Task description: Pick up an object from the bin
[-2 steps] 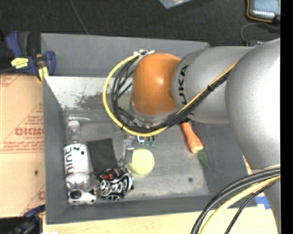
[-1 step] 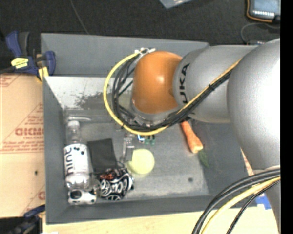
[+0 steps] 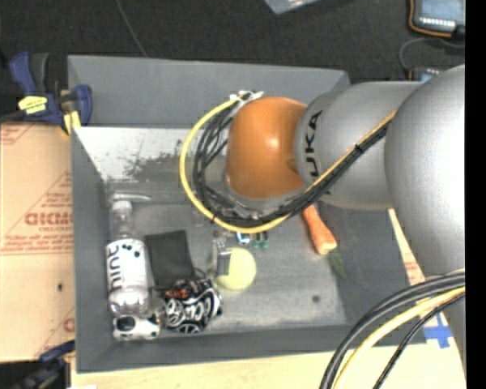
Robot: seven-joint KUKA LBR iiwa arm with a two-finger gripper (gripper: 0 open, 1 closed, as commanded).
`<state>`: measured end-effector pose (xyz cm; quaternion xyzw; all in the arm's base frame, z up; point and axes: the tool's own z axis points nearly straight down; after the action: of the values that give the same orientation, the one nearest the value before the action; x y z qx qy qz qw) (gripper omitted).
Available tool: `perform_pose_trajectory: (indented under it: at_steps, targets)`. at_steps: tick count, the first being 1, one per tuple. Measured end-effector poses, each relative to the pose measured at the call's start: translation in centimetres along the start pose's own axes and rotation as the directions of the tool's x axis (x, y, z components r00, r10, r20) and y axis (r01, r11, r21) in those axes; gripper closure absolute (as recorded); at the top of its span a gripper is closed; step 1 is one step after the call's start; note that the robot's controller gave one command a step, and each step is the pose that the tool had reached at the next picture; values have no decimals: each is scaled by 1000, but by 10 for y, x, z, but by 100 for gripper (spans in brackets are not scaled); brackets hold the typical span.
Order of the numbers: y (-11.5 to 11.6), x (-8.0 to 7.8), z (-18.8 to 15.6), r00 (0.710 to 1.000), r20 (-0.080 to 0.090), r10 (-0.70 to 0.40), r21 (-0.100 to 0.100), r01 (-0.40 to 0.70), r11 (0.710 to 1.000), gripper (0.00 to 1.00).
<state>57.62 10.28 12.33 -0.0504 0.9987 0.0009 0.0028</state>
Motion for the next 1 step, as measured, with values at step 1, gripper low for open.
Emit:
perform_pose_trajectory:
  at_steps: [1]
  targets:
    - [-46,12,12,981,-3,-196,0,196,981,0]
